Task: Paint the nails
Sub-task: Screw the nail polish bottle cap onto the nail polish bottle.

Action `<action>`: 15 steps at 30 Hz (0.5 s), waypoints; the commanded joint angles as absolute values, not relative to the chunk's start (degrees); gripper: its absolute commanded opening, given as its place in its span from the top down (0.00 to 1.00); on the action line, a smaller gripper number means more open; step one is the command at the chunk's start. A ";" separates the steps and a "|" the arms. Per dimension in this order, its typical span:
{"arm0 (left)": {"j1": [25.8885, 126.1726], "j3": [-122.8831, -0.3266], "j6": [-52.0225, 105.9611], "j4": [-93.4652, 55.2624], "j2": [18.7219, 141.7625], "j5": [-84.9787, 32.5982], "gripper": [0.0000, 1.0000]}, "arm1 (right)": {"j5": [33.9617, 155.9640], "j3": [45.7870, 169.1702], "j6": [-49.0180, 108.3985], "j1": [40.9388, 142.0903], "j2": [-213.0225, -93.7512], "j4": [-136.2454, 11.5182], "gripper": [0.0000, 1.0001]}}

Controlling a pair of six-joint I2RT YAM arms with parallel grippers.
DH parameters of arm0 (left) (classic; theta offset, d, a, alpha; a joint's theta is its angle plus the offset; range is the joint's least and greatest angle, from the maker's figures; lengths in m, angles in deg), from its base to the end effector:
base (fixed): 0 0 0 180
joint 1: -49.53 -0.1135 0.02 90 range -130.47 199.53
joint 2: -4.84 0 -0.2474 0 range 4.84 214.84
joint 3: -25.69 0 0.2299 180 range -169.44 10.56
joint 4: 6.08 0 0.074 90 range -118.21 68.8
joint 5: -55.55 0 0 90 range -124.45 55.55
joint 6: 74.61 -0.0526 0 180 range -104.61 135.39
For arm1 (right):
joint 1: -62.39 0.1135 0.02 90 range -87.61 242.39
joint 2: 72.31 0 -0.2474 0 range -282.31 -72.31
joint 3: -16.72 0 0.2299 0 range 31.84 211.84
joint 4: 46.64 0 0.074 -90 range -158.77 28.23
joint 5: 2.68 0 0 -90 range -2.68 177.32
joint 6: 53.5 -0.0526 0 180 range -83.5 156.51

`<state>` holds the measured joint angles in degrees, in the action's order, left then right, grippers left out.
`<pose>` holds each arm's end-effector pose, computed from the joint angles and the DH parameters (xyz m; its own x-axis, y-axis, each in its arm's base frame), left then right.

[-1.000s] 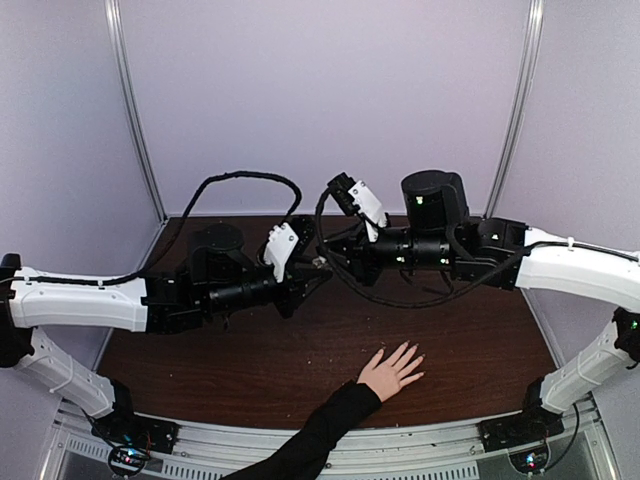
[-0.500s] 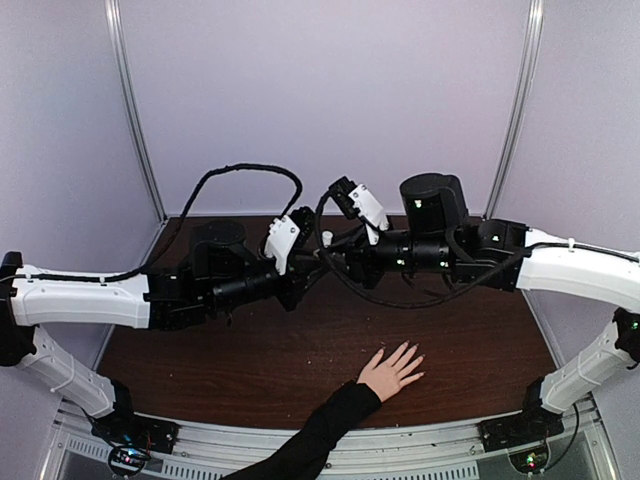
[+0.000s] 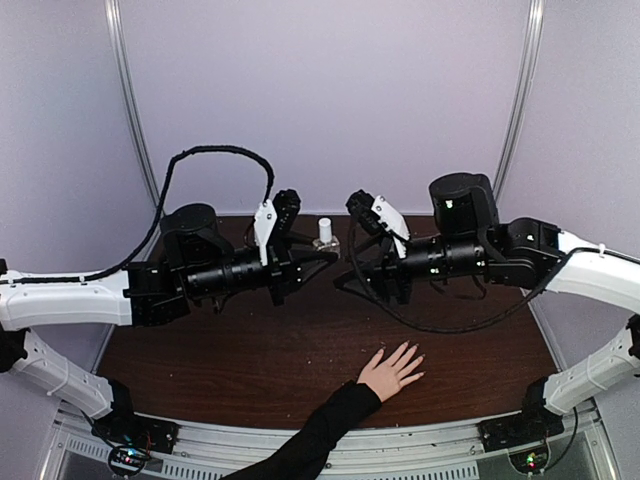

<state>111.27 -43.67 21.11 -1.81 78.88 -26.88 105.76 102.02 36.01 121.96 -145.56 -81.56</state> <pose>0.1394 -0.2739 0.3317 -0.0966 -0.0289 -0.9949 0.9305 0.3522 -0.1006 0.1314 0.2565 0.3502 -0.2051 -0.3331 -0.9203 -0.9639 0.2320 0.1308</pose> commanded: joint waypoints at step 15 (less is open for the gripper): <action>110.33 -49.38 20.95 -7.23 79.98 10.82 1.00 | 130.32 111.20 47.77 121.46 -139.87 -95.71 0.44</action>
